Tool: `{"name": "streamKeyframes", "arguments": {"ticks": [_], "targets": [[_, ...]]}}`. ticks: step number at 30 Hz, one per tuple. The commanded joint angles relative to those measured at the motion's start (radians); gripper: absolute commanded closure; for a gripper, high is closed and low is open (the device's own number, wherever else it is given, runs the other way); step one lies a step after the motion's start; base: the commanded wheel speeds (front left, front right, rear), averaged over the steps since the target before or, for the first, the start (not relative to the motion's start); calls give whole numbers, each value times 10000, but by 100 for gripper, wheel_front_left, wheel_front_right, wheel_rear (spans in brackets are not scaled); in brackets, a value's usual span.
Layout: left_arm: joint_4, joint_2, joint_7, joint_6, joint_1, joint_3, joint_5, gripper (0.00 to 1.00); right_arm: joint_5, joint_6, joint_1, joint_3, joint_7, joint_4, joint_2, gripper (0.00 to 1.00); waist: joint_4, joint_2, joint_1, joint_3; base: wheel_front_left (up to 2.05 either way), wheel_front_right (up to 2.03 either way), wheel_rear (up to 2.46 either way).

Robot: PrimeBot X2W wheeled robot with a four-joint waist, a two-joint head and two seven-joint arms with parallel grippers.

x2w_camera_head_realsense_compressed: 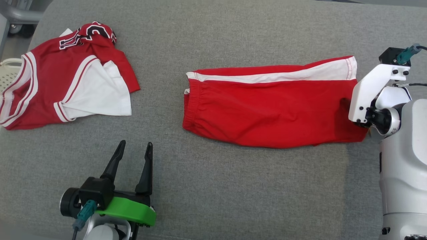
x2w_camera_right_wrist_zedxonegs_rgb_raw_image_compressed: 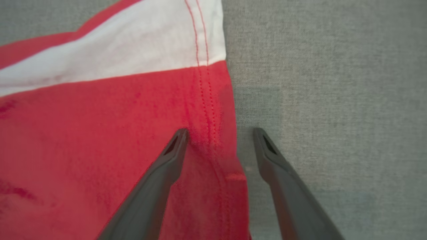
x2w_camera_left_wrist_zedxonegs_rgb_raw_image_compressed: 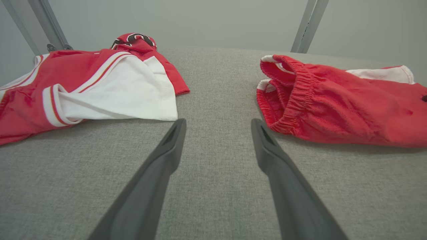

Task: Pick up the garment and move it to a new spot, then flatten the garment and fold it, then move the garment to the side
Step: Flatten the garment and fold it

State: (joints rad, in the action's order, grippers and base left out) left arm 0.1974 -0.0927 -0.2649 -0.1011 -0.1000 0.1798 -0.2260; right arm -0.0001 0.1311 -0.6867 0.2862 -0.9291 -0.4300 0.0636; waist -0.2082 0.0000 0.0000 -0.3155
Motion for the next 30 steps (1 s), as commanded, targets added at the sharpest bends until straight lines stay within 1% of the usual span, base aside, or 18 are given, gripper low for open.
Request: {"name": "streamKeyframes", "arguments": {"ticks": [1, 10, 11, 12, 13, 15, 23, 30], "targets": [[-25, 24, -3, -41, -178, -25, 106, 0, 104, -7, -107, 28, -182, -103, -21, 0, -157, 0, 0, -222, 0, 0, 0], [83, 124, -3, -103, -302, 6, 139, 0, 681, 0, -66, -549, -649, -345, -191, 0, -279, 0, 0, -348, 0, 0, 0], [105, 134, -3, -112, -306, 9, 142, 0, 742, 0, -57, -617, -678, -343, -200, 30, -285, 0, 0, -350, 0, 0, 0], [119, 143, -5, -124, -313, 13, 134, 0, 778, 0, -68, -659, -679, -319, -205, 90, -294, 0, 0, -352, 0, 0, 0], [127, 153, -3, -122, -329, 17, 148, 0, 745, 0, -72, -732, -674, -295, -209, 100, -302, 0, 0, -351, 0, 0, 0], [151, 168, -4, -126, -339, 16, 170, 0, 602, -3, -68, -739, -613, -246, -153, 100, -321, 0, 0, -334, 0, 0, 0], [243, 190, -4, -180, -186, -42, 205, 0, 100, -13, -2, -384, -490, -5, 448, 100, -250, 0, 0, -147, 0, 0, 0], [370, 182, -4, -214, -100, 26, 247, 0, -55, -12, 205, -139, -568, 386, 1298, 100, -213, 0, 0, 158, 0, 0, 0]]}}
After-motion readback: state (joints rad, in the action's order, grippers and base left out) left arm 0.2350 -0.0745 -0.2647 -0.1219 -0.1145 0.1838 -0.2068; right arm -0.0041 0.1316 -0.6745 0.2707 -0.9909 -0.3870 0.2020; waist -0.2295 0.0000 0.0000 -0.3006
